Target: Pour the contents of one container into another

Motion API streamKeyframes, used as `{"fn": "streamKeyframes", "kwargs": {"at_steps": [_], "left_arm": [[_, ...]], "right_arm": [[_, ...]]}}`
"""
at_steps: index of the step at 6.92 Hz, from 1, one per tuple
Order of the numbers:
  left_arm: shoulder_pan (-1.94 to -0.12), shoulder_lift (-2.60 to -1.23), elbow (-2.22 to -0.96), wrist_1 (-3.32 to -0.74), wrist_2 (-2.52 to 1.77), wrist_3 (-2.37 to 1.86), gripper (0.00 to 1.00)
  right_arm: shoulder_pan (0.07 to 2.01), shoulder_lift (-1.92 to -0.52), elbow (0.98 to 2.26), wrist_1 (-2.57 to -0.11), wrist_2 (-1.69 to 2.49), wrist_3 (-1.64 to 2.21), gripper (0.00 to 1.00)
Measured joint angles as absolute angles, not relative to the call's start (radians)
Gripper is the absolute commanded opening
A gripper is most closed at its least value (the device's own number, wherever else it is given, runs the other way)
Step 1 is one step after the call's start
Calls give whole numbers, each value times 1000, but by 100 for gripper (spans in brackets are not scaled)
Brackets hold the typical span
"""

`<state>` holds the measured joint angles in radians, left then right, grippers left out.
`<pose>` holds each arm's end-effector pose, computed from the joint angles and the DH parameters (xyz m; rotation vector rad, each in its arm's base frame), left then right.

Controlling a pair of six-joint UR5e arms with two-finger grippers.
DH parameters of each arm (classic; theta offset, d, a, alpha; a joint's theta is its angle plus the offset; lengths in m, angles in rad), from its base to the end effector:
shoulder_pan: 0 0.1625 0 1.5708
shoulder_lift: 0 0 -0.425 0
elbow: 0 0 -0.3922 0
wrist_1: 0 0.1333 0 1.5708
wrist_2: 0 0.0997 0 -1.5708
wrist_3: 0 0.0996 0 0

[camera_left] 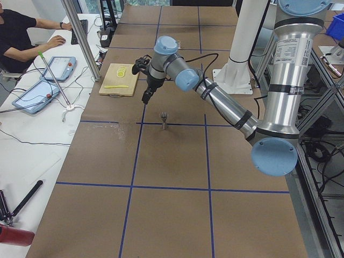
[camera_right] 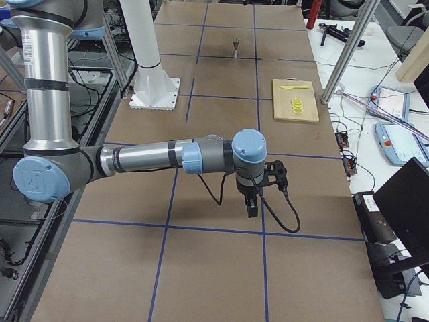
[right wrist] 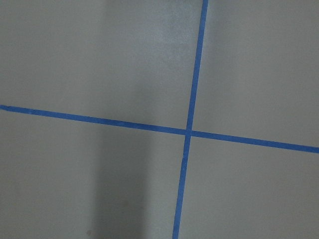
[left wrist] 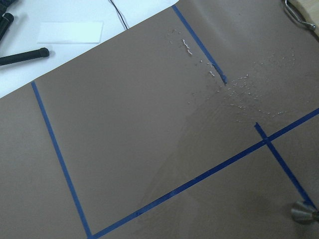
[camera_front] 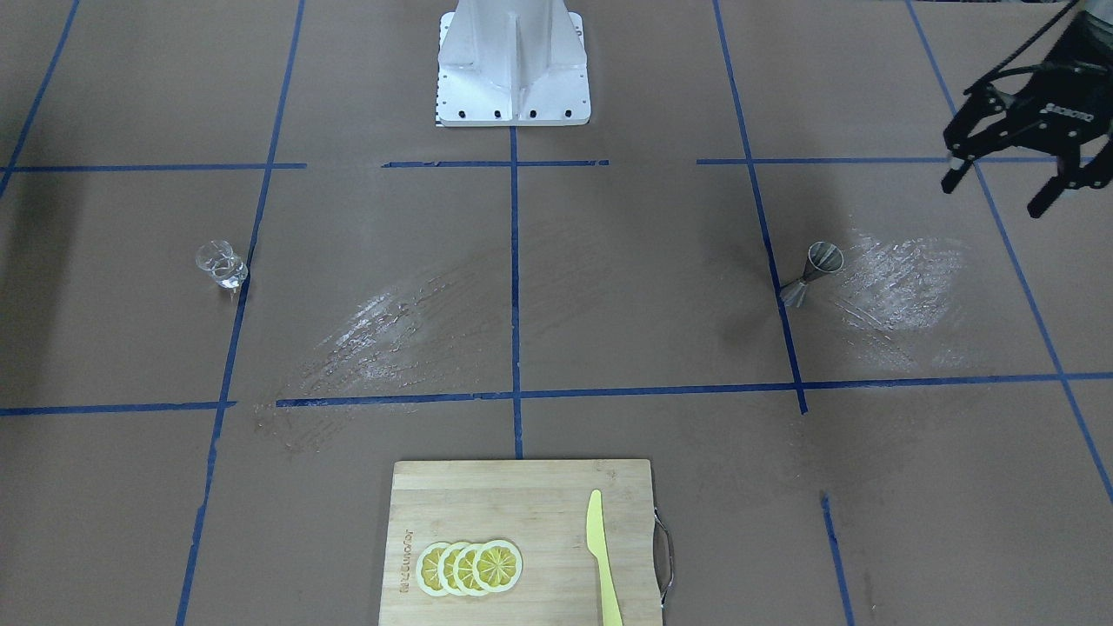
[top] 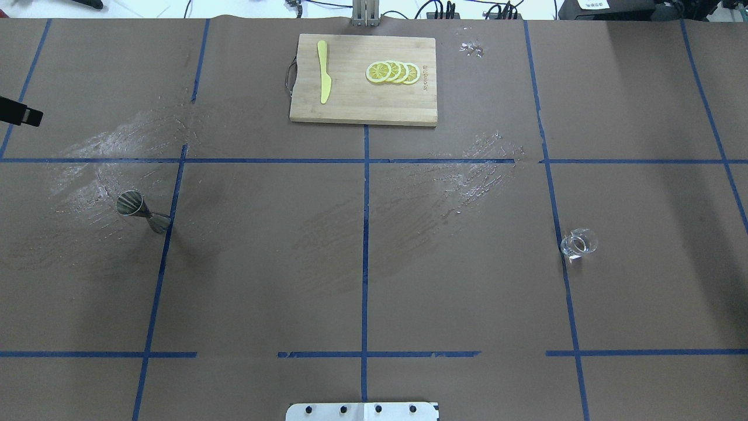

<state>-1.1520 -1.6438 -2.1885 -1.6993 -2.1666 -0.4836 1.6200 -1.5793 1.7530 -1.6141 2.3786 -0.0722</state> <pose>0.1170 -0.4532 0.3200 0.4693 0.8508 0.1843 0.0854 -0.4869 0.5750 0.1719 -0.7978 -0.0744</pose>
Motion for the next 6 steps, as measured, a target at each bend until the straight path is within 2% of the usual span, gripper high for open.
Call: {"fn": "streamKeyframes", "kwargs": {"at_steps": [2,4,6], "left_arm": [[-996,-1519,-2276,-1869,-2015,-753,99],[-893,-1407,-2294,-2061,-1947,-973,99],[-709,-1351,-2298,-2101,-1721,-1087,99]], "right_arm": [[1620,-1576,1768,-1614,2390,-72,100],[1619,-1575,1791,-1614,2394,-71,100],[1615,-1576,1818,-1616,2395,-54,100]]}}
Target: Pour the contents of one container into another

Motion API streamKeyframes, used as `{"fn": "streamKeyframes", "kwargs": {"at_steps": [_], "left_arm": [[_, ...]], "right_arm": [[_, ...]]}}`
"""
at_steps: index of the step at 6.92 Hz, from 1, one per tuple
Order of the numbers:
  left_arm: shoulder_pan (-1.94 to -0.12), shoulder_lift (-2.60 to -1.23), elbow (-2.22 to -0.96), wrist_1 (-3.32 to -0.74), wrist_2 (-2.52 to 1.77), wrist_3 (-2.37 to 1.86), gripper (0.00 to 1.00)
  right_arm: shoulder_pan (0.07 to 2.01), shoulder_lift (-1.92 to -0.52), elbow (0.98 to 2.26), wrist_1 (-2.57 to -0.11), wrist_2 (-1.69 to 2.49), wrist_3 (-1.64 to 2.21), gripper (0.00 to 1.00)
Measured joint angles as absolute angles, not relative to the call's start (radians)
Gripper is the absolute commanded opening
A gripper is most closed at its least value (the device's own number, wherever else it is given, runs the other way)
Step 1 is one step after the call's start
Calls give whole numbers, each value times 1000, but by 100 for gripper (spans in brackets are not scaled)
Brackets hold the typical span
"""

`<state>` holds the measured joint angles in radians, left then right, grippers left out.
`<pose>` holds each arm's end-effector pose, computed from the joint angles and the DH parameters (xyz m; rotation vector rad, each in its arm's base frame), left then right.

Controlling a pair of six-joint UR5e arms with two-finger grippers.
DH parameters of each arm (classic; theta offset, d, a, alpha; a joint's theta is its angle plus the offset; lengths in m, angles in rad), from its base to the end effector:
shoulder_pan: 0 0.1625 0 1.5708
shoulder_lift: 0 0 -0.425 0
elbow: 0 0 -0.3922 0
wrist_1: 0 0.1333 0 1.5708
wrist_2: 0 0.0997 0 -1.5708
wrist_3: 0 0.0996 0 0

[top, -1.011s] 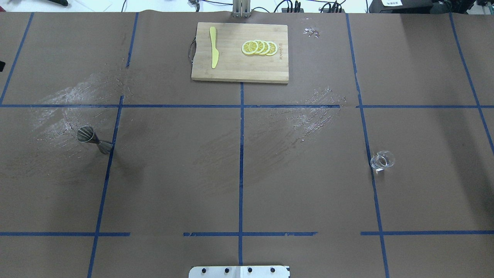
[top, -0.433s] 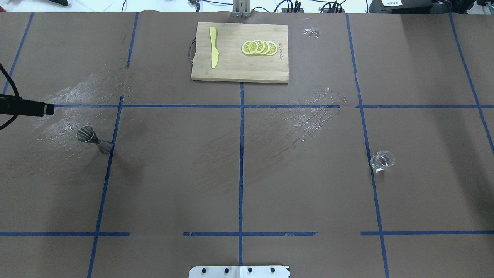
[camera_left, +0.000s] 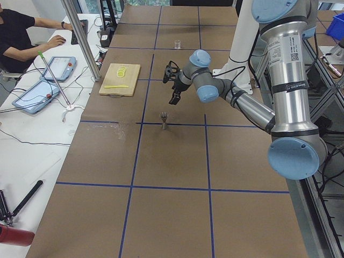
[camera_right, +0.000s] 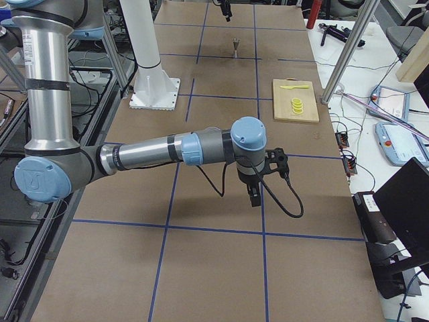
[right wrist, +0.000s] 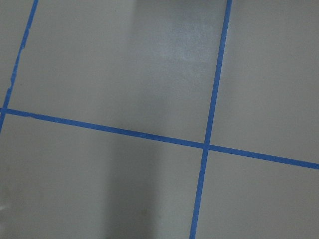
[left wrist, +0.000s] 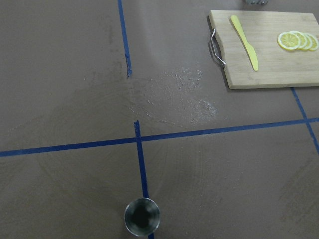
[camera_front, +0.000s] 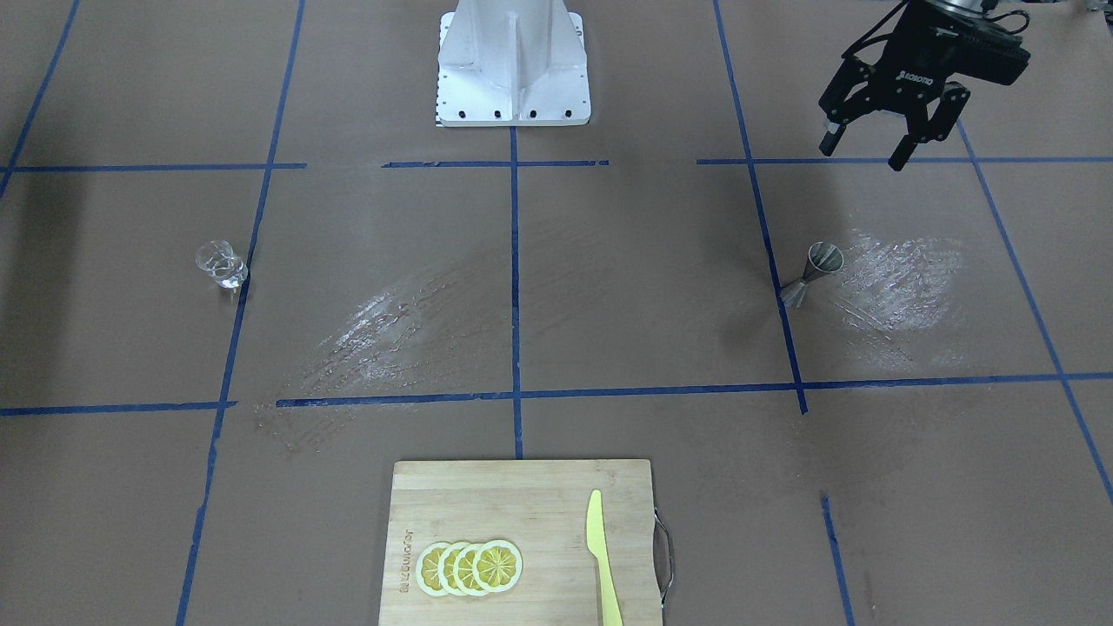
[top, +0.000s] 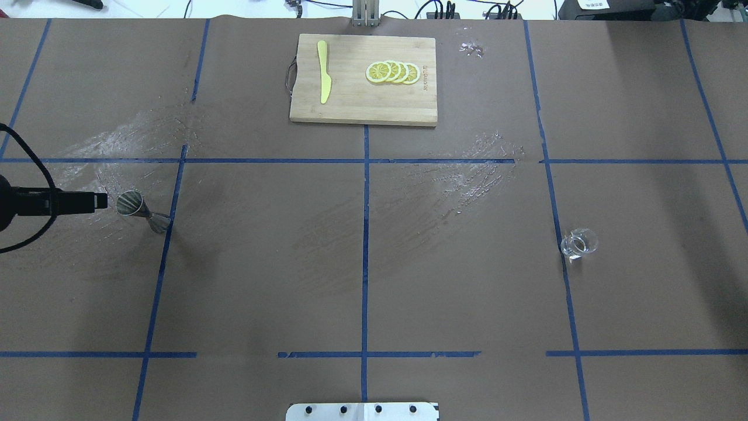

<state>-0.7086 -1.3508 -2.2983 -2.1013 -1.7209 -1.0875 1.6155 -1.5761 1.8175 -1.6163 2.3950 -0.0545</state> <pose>0.2156 -0.3408 0.3508 0.4689 0.9344 -0.1265 0.0820 -0.4864 0.5407 0.2252 -0.8114 -0.0899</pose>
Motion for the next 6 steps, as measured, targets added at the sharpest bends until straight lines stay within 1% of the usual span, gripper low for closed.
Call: {"fn": "streamKeyframes", "kwargs": {"at_steps": [1,3,5,6], "left_arm": [[-561,-1316,-2299,-2103,-1517,-1185,99],[-327,-1280,-2278,-2085,-1206,-1393,99],[-189,-1282,-2178,-2059,-951,-1586,99],[-160,-1305,-2117,-2057,-859,-1647,99]], "right_arm": [[1611,-1578,1842,-1619,2395,-10,100],[1590,-1582,1876,-1620,2395,63,100],[1553,-1588,1923,-1617,2389,173,100],[1523,-1602,1990,-1616,2381,248,100]]}}
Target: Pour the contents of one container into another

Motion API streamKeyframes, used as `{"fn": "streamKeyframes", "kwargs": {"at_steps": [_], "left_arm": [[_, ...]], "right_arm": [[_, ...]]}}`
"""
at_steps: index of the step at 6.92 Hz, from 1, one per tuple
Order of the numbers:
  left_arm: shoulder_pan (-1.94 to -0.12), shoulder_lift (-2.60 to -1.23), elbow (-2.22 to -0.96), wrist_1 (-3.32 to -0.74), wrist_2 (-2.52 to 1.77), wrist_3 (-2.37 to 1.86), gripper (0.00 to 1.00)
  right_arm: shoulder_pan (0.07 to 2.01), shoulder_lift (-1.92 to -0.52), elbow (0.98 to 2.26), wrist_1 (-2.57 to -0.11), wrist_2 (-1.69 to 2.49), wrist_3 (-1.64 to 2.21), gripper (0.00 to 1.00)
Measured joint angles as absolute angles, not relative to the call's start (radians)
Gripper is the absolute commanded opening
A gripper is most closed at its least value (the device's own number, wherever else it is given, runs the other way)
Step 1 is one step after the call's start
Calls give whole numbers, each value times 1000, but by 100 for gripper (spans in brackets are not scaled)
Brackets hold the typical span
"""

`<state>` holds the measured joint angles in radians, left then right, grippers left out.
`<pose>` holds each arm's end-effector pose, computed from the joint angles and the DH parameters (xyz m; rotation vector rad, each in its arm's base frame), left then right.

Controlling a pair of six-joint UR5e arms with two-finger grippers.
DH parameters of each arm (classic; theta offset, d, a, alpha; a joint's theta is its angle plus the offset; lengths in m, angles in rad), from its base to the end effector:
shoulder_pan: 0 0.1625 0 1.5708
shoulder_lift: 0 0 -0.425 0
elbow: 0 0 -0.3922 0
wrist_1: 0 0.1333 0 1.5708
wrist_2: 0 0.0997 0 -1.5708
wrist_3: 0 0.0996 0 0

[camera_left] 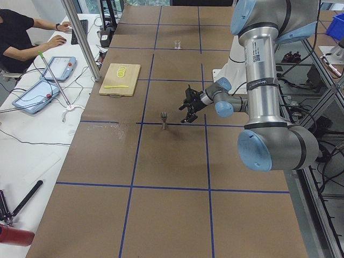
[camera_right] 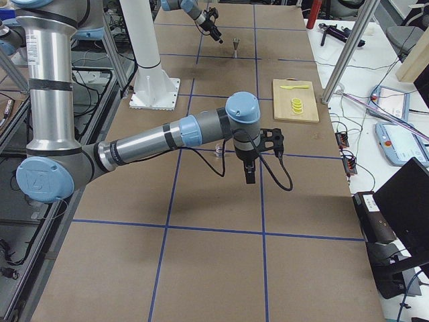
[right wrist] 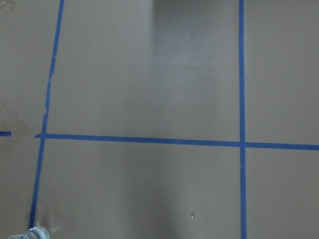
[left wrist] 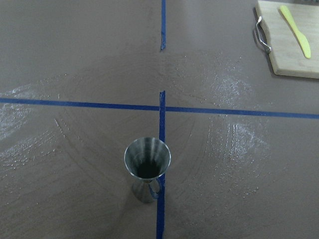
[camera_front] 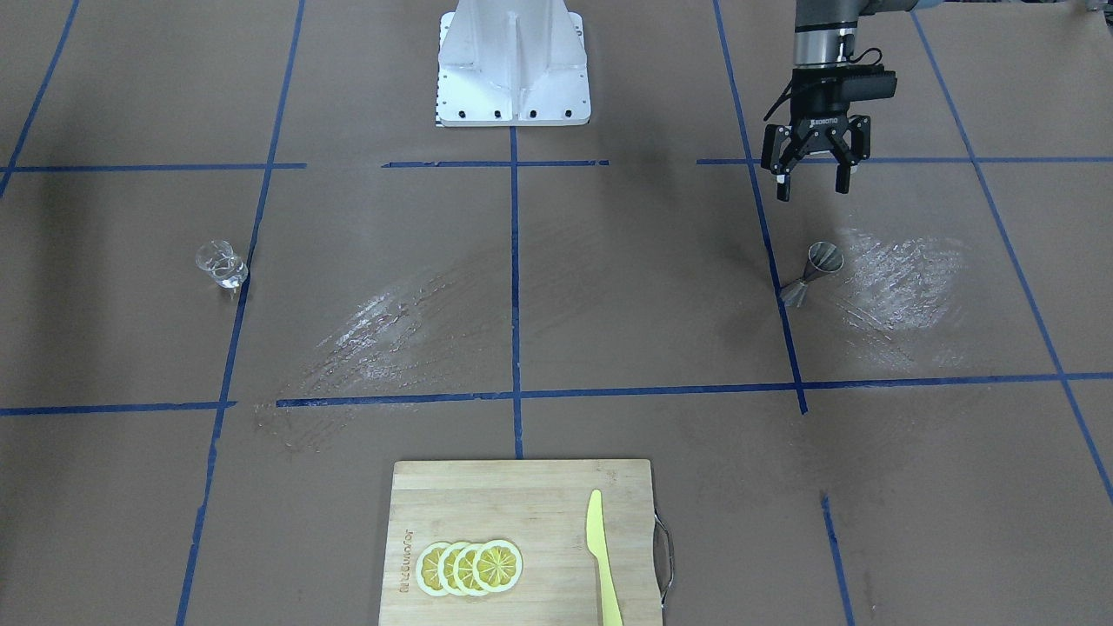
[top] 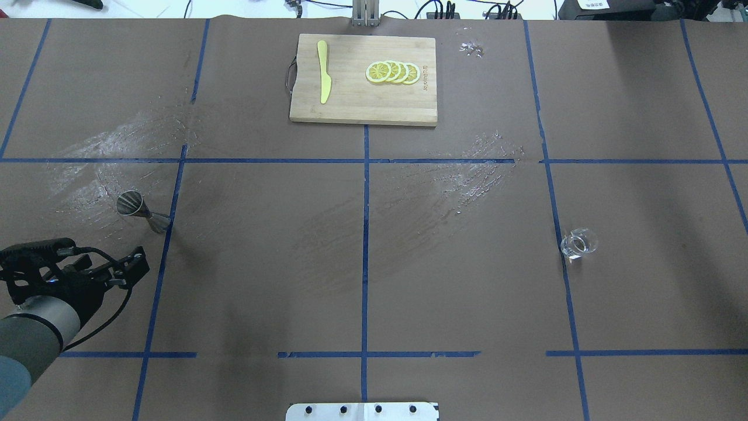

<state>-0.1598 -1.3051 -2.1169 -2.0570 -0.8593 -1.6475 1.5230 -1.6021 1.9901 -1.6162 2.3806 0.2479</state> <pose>0.3529 -0.2578 0.4492 0.7110 0.7101 -0.4889 0.0388 -0.4691 0.4701 0.2018 -0.8400 0.0488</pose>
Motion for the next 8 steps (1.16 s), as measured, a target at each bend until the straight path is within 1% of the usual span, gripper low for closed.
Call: {"fn": "streamKeyframes", "kwargs": {"at_steps": [2,3,6,8], "left_arm": [[-144,-1405,-1982,-2055,-717,-1713,99],[-143,-1438,-1935,-2054,-661,-1721,99],[-143,-1473,-1887,-2054,-574,-1724,99],[-147,-1532,-1823,-2054,-534,-1724,97]], "right_arm": [[1425,-1639,2147,-1611,2312,407,100],[1359,-1660,2199,-1569,2252,512,100],[1107,-1811,2244,-1184,2011,893,100],[974,-1854,2276,-1098,1883,1007,100]]}}
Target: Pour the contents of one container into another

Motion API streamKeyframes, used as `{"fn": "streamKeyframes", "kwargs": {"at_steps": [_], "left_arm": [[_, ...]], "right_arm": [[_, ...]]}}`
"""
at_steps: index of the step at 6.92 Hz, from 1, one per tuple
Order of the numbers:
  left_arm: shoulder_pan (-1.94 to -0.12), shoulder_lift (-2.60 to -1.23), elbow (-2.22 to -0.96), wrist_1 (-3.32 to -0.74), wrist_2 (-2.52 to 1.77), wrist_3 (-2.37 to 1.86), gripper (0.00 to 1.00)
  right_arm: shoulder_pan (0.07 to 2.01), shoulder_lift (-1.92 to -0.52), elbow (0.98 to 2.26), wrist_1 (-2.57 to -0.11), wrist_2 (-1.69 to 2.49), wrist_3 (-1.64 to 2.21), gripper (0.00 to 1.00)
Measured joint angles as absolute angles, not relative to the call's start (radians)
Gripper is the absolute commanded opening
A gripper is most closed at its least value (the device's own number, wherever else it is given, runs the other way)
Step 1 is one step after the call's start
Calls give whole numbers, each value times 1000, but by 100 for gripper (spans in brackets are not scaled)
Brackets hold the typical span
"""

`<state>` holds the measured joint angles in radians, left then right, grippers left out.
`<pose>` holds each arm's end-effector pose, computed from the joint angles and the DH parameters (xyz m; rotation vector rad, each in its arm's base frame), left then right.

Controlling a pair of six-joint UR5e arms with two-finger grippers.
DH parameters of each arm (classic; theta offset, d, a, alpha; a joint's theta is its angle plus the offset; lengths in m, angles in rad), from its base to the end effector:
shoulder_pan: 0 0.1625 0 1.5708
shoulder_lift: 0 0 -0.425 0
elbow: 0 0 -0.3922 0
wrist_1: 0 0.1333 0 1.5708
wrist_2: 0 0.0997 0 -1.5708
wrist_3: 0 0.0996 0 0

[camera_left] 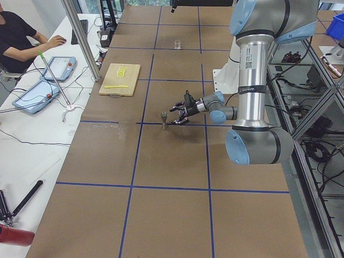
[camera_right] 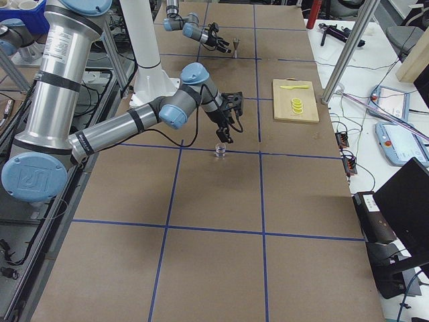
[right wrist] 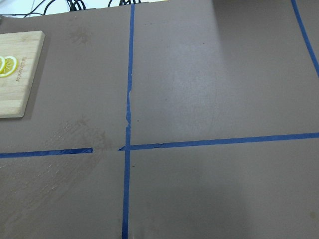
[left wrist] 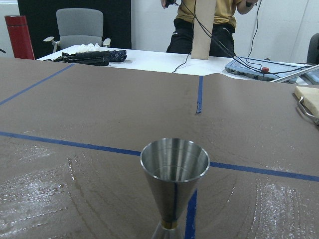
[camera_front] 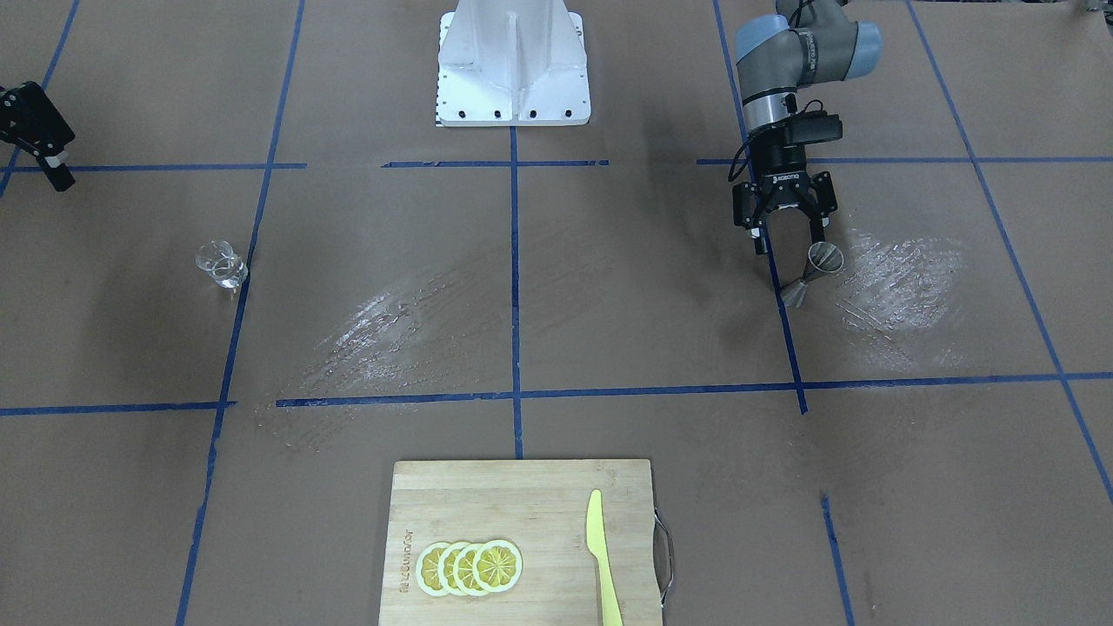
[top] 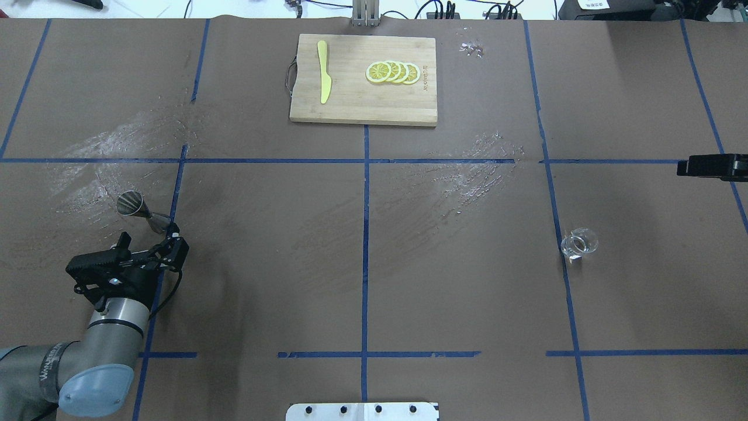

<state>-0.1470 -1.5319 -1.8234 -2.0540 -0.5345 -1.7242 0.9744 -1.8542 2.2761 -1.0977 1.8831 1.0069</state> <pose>0.4386 -0.2863 0.4789 1.0031 0.6437 -0.6249 -0.1258 -0.3682 0.3914 0.4088 -0.8416 0.2405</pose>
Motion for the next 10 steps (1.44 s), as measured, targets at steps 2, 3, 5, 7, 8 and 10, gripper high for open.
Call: {"fn": "streamKeyframes", "kwargs": {"at_steps": [2,3,5,7,8,10], "left_arm": [[-162,-1553,-1794,-2054,-499,-1718,94],[-178,-1555,-1788,-2054,-489,-1712,93],[-209,-1567,-1757,-2056,-484,-1701,90],[-220,-1600,-1716,-2057,-484,-1696,76],[-221,-1607,-1708,-2059,-484,-1691,64],[-223,-1610,-1699,-2062,-486,-1678,41]], "right_arm": [[858,-1900,2285,-1015,1761,1083,100],[814,-1924,2285,-977,1722,1110,100],[765,-1960,2286,-922,1687,1133,100],[714,-1974,2286,-905,1635,1152,100],[679,-1978,2286,-903,1598,1169,100],[588,-1980,2286,-902,1506,1217,100]]}}
